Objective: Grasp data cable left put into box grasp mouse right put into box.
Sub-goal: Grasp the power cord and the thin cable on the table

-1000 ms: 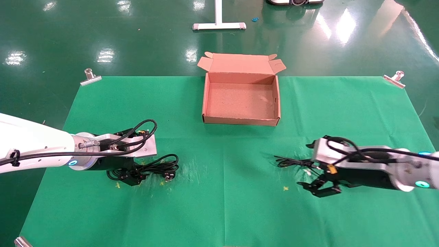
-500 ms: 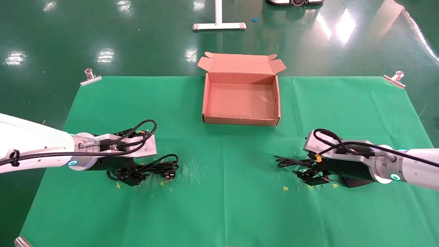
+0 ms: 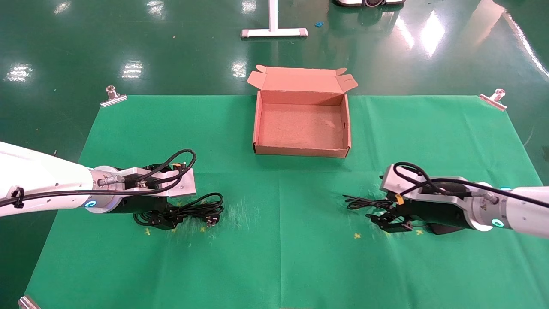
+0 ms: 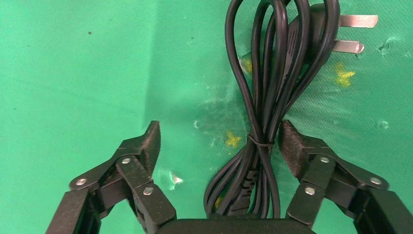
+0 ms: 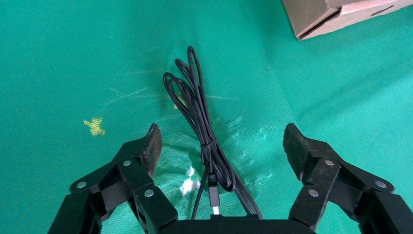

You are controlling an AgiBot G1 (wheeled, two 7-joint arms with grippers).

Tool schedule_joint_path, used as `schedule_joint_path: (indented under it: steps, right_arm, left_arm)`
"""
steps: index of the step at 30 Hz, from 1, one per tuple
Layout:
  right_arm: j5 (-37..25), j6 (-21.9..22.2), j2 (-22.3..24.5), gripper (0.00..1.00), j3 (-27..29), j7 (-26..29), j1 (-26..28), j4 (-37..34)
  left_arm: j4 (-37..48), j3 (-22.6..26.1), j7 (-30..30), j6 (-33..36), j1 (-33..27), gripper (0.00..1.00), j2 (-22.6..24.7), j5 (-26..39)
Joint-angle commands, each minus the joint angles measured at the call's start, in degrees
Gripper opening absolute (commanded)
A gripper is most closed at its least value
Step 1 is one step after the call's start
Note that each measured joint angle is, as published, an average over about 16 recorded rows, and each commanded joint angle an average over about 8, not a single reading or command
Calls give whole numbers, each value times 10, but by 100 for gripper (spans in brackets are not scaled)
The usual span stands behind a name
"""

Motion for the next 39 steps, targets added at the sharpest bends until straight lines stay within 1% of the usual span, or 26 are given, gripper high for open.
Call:
schedule_joint_path:
  steps: [1, 39]
  right_arm:
    - [1, -1, 0, 0, 0, 0, 0, 0]
    - [5, -6, 3, 0, 1, -1, 1, 2]
  left_arm:
    - [0, 0, 0, 0, 0, 0, 0, 0]
    - [0, 0, 0, 0, 0, 0, 0, 0]
